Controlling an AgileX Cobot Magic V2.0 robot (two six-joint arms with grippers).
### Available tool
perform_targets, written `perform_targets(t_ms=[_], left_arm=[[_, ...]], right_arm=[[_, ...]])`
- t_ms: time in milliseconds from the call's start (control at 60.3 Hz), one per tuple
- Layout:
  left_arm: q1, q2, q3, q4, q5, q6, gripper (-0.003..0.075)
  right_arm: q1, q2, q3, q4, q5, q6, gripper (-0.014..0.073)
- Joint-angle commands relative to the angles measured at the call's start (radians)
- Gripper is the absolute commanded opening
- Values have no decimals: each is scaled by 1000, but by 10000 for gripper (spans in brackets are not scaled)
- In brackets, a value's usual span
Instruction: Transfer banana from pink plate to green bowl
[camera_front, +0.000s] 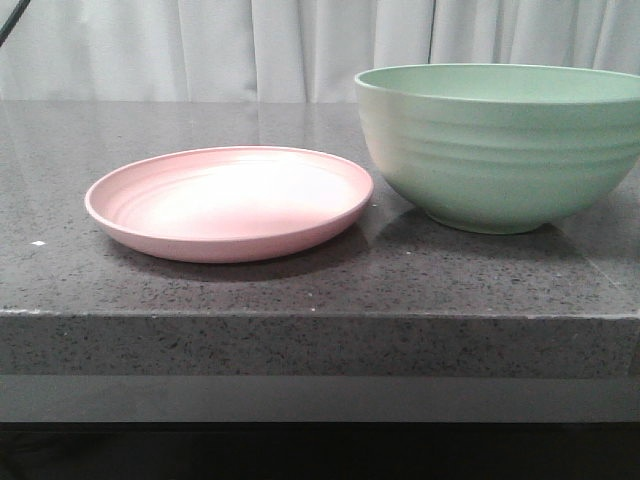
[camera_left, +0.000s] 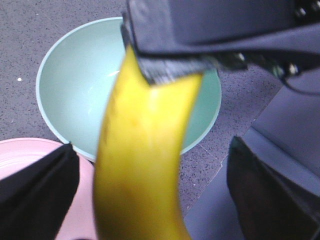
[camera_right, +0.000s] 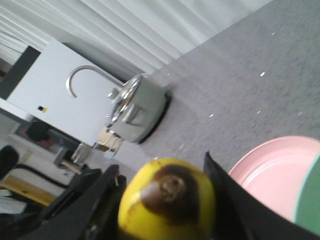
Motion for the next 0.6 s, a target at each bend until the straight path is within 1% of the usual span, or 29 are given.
perform_targets(t_ms=[0,66,166,282,398,530,580], left_arm=[[-10,-31,-31,-6,-62,1,619],[-10,-31,-31,-6,-62,1,619],[-10,-31,-31,-6,-62,1,619],[-10,-31,-31,-6,-62,1,619],[-10,-31,-31,-6,-62,1,619],[-10,-31,-31,-6,-62,1,619],[-10,-31,-31,-6,-62,1,619]], right_arm=[[-2,-9,-103,-48,-74,-33,29],[-2,12,-176,-187,-161,-33,32],[-2,51,-263,-379,-245,-33,46],[-2,110,-338,-539,-287,-33,45],[-2,187,-365,-607,-288,-33,45],[-2,264,-365,-613,-272,-33,45],[-2,291,-365,-613,-272,-33,65]])
